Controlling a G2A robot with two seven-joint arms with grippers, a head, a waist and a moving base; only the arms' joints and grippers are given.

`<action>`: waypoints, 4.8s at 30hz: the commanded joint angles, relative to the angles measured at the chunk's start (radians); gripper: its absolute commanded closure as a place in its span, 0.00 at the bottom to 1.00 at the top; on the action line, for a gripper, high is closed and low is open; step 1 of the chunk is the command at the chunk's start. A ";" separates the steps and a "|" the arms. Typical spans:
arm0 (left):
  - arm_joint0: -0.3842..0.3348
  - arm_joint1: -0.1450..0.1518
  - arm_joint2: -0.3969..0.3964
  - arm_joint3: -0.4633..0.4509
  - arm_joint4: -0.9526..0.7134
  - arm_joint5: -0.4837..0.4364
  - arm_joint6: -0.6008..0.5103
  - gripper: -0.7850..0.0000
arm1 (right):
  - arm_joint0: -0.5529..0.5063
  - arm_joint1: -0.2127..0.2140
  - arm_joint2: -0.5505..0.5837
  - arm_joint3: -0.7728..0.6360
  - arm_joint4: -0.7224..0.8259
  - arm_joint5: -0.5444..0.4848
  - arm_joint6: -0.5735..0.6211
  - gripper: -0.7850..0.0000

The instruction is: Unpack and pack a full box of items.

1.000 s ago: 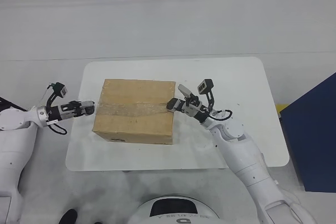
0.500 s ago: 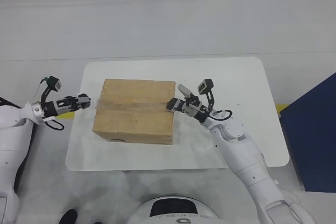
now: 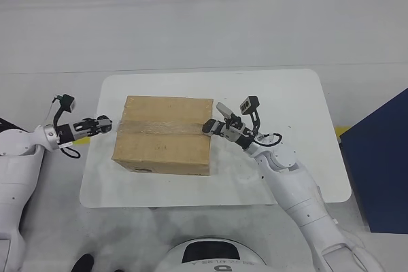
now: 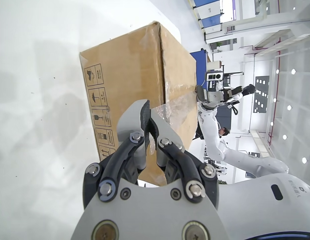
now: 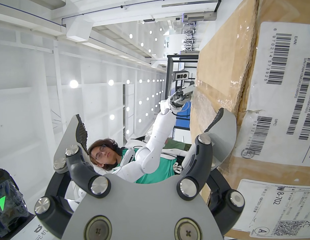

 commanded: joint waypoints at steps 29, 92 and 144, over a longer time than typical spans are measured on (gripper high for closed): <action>-0.064 -0.053 0.143 -0.023 0.071 0.016 0.066 1.00 | -0.043 0.017 0.065 -0.052 0.102 0.022 0.120 0.00; -0.064 -0.062 0.160 -0.029 0.060 0.011 0.062 1.00 | 0.353 -0.154 -0.446 0.069 -0.198 0.525 -0.387 0.00; 0.028 -0.058 0.142 -0.191 0.090 0.077 0.106 1.00 | 0.235 -0.172 -0.322 -0.010 -0.325 0.557 -0.310 0.00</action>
